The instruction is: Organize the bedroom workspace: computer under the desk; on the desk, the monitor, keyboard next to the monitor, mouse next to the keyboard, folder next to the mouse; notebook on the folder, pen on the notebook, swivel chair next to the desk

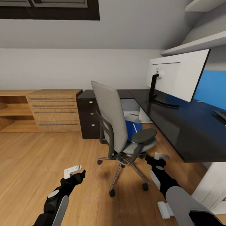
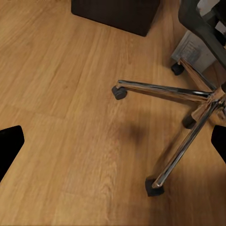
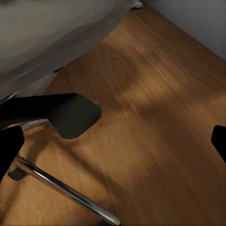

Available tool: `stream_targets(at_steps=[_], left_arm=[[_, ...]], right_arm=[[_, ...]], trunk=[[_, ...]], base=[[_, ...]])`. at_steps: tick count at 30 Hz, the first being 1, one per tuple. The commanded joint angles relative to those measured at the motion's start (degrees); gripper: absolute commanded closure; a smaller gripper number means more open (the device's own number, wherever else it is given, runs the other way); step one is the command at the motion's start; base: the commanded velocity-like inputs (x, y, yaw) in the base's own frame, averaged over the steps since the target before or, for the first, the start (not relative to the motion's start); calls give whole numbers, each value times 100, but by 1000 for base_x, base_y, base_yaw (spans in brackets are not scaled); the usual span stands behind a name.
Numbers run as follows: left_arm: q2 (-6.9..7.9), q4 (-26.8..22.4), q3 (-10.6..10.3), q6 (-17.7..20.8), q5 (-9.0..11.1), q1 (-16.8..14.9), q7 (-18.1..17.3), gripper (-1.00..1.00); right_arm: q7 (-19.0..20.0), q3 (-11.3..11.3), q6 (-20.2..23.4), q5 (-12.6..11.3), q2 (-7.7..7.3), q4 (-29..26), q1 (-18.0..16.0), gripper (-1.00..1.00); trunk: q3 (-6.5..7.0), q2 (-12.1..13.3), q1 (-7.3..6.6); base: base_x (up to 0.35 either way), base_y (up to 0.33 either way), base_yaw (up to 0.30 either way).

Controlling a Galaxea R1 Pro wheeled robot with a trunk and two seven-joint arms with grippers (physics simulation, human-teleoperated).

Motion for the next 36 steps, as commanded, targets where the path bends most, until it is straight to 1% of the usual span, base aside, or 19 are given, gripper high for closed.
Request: stream_targets(at_steps=[1, 6, 28, 33, 36], left_arm=[[1, -9, -7, 19, 61, -3, 52, -100], [1, -10, -8, 21, 61, -3, 44, -100], [1, -6, -14, 17, 61, -3, 43, -100], [1, -10, -9, 18, 66, -3, 43, -100], [1, -4, -11, 18, 63, -3, 43, -100]], right_arm=[[5, -14, -41, -60, 4, 2, -3, -100], [5, -14, -41, -68, 7, -2, -3, -100], [14, -14, -41, -77, 7, 14, -3, -100], [25, -14, -41, -77, 7, 8, -3, -100], [39, -14, -41, -77, 7, 7, -3, -100]], trunk=[[-6, -2, 1], [-6, -2, 1], [-6, -2, 1], [-6, -2, 1], [-6, -2, 1]], base=[[242, 0, 0], [85, 0, 32], [1, 1, 245], [0, 210, 242], [0, 141, 77]])
